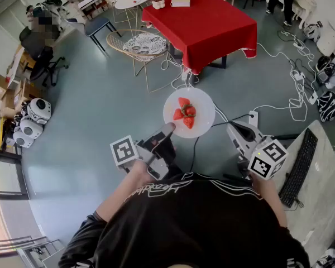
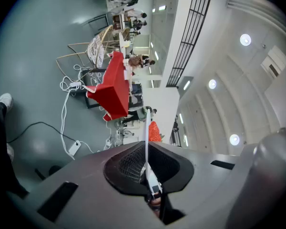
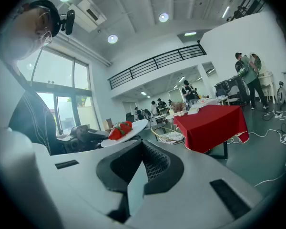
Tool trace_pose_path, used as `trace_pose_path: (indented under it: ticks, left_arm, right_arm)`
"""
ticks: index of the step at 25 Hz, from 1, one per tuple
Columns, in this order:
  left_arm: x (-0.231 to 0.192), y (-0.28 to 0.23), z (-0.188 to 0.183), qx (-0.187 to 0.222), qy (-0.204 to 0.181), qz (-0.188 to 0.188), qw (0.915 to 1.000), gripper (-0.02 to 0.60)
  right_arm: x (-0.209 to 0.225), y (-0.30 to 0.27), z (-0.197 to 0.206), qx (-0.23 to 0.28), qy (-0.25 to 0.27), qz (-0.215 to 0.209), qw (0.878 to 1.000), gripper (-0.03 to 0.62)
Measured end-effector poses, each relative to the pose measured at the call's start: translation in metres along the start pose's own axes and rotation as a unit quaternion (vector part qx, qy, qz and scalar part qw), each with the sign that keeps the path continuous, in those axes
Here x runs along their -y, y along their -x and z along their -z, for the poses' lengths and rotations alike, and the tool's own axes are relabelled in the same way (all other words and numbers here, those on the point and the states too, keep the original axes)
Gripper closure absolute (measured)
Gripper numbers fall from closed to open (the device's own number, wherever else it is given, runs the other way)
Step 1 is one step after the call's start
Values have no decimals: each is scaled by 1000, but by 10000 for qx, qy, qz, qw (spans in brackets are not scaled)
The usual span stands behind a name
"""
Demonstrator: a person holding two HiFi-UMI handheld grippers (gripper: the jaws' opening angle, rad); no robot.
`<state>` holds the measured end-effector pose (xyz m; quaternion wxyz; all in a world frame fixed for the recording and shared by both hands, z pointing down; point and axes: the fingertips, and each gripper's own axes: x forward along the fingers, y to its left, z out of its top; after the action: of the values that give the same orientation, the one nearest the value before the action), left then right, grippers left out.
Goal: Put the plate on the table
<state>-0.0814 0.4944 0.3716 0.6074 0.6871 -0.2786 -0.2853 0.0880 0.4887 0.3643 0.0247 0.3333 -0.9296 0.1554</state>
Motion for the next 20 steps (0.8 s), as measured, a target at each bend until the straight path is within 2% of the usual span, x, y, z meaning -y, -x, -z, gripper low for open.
trace_pose_path:
  ticks: [9, 14, 20]
  left_arm:
    - [18, 4, 8, 64, -37, 9, 10000, 563]
    - [14, 9, 10, 142, -55, 12, 9999, 563]
    - [12, 5, 9, 105, -41, -96, 9999, 563]
  right_arm:
    - [-8, 5, -11, 135, 42, -115, 9998, 587]
    - [-7, 5, -11, 325, -262, -232, 9989, 586]
    - [-1, 5, -9, 370, -322, -234, 9985, 586]
